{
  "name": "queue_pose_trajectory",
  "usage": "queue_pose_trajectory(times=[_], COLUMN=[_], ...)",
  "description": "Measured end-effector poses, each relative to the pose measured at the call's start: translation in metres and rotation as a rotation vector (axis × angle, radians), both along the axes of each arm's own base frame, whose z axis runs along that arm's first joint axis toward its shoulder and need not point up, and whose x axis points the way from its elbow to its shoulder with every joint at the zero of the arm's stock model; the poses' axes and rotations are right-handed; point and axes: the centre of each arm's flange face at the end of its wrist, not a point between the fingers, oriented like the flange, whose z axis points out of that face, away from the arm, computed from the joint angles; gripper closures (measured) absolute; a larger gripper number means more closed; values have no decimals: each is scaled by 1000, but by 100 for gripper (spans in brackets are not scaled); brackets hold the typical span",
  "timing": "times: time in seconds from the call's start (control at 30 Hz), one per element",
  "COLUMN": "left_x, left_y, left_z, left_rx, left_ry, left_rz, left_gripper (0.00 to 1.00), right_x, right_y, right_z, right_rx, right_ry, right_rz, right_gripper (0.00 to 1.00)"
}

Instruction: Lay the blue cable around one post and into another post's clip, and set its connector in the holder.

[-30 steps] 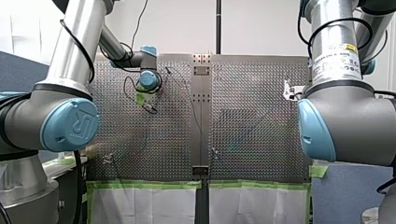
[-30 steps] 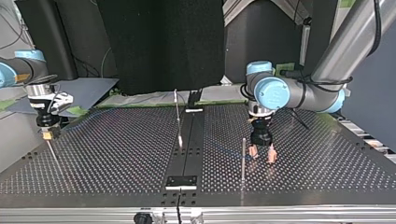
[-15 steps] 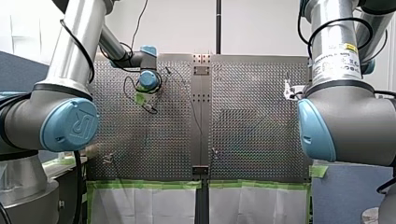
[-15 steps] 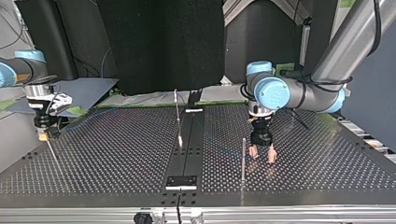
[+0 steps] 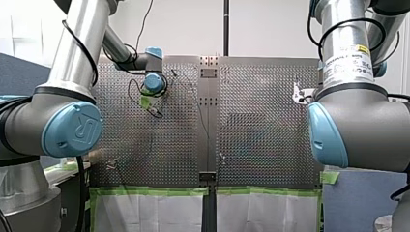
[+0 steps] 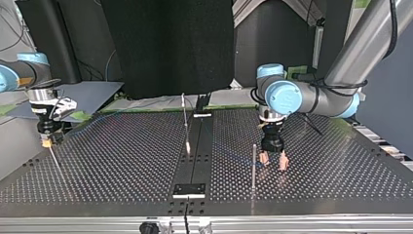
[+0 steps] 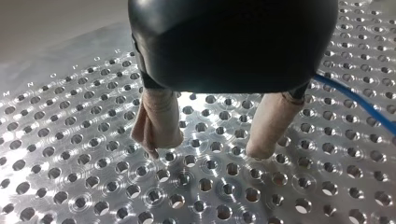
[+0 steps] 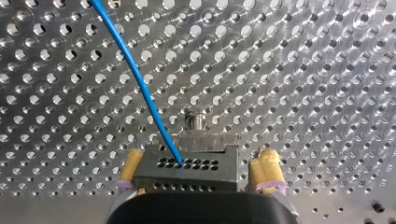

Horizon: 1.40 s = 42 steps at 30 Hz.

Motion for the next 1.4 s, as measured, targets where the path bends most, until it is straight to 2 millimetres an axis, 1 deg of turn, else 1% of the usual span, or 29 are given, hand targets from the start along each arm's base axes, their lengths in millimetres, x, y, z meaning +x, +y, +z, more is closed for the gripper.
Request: queue_pose_trajectory(times=[0.43, 1.03, 1.4], left_x=[-1, -1, -1], left_y=[-2, -3, -4], left_z=[0, 0, 0], left_rx=[5, 5, 5], left_ry=[0, 1, 0], left_rz=[-3, -6, -6], left_gripper=[0, 0, 0], right_x=[1, -3, 1], right_y=[0, -1, 0], right_z=[5, 4, 5], right_rx=[16, 29, 28], right_ry=[-22, -49, -49], right_rz=[0, -40, -32], right_gripper=[0, 0, 0])
